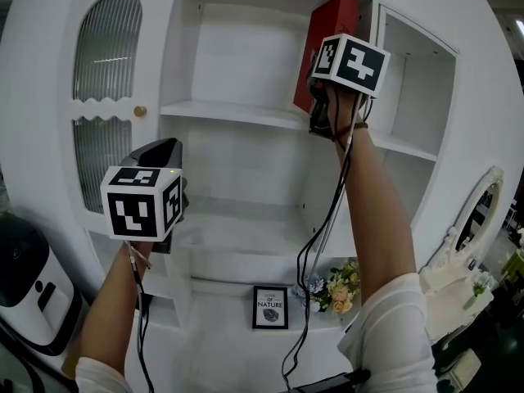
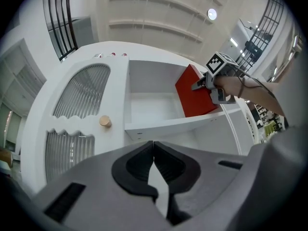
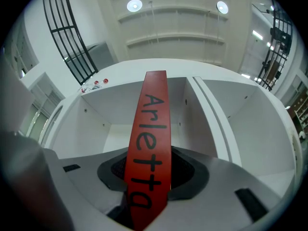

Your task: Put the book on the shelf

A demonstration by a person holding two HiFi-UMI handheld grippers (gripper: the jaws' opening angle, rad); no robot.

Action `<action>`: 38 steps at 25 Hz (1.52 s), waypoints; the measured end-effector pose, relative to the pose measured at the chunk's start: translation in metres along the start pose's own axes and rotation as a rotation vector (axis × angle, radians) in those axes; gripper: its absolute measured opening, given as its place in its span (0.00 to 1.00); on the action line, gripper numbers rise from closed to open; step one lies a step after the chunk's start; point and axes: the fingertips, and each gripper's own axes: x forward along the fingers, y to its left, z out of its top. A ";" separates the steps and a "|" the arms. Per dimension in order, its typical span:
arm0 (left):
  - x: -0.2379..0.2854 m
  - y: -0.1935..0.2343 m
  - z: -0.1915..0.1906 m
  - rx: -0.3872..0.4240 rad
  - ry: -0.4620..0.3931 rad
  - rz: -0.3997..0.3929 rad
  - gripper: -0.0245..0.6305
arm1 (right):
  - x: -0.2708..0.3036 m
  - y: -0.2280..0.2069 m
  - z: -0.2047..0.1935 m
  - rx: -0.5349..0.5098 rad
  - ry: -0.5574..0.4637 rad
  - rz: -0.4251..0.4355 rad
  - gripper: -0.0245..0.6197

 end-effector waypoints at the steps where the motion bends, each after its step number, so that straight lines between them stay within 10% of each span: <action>1: -0.001 0.000 0.000 0.001 -0.002 0.000 0.05 | 0.001 0.000 -0.001 -0.001 0.001 -0.001 0.32; 38: 0.008 -0.021 -0.023 0.021 0.027 -0.045 0.05 | 0.033 0.001 -0.033 -0.050 0.039 -0.004 0.34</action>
